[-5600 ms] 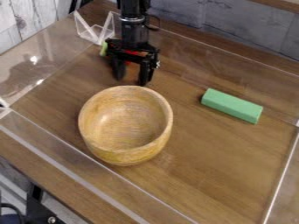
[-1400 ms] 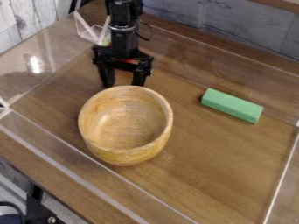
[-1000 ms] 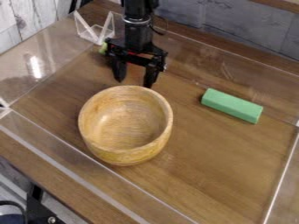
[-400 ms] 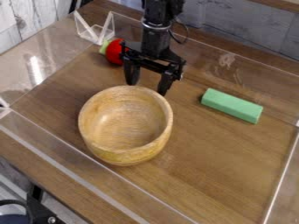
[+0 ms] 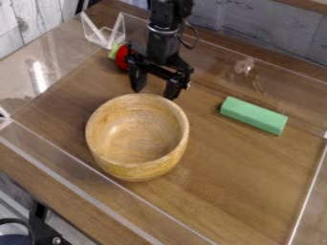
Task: Move the red fruit to the right
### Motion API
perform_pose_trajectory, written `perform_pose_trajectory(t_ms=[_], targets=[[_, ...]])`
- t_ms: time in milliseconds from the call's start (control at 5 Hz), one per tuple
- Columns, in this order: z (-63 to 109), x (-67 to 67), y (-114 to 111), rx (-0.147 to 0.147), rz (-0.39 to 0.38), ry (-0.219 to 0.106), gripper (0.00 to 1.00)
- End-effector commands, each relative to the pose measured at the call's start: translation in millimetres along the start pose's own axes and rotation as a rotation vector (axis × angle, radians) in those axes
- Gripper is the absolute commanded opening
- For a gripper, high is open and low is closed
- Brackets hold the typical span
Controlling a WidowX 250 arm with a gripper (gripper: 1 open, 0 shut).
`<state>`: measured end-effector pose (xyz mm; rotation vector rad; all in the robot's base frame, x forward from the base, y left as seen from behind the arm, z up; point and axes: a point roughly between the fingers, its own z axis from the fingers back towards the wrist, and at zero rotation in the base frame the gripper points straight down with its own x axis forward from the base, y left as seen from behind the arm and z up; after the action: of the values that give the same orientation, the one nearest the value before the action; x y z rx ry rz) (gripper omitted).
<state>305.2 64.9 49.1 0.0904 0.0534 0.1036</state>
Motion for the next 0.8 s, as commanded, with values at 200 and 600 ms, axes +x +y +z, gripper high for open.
perform_pose_trajectory(t_ms=[200,600], targets=[[38.6,9.8,-6,0.035,0.051,-0.082,1.0],[70.0,5.7,-10,0.074,0.092,-0.078,1.0]])
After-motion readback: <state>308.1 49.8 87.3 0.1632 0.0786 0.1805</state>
